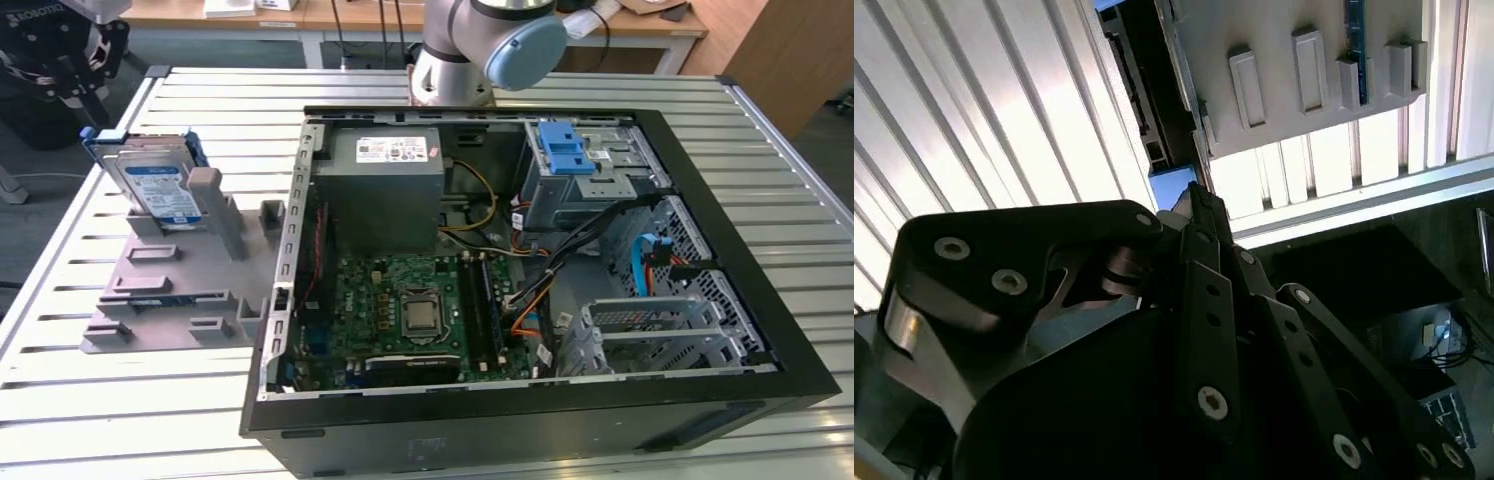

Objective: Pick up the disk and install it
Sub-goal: 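Pick up the disk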

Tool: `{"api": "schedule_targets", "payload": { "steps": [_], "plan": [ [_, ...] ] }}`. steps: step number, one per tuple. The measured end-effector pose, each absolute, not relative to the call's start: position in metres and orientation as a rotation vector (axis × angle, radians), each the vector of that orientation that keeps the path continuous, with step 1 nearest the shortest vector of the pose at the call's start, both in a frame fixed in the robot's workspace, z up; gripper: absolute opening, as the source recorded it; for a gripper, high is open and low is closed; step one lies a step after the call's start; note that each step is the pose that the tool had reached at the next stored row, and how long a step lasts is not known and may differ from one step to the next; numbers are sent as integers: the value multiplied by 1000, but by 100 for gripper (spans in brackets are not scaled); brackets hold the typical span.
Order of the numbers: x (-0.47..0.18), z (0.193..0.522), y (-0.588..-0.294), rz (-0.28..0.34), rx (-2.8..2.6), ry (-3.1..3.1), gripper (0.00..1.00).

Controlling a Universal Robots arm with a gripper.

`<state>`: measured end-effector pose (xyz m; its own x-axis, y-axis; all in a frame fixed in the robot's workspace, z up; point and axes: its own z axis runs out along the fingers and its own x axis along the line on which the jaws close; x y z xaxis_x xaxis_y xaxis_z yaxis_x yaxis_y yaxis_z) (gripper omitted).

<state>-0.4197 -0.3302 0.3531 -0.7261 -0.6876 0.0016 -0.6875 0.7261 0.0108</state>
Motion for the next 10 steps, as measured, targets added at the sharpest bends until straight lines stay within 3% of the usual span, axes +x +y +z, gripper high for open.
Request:
{"api": "schedule_targets", "payload": {
  "steps": [10],
  "plan": [
    [-420,352,-330,-15,1353,-2838,11]
  ]
}}
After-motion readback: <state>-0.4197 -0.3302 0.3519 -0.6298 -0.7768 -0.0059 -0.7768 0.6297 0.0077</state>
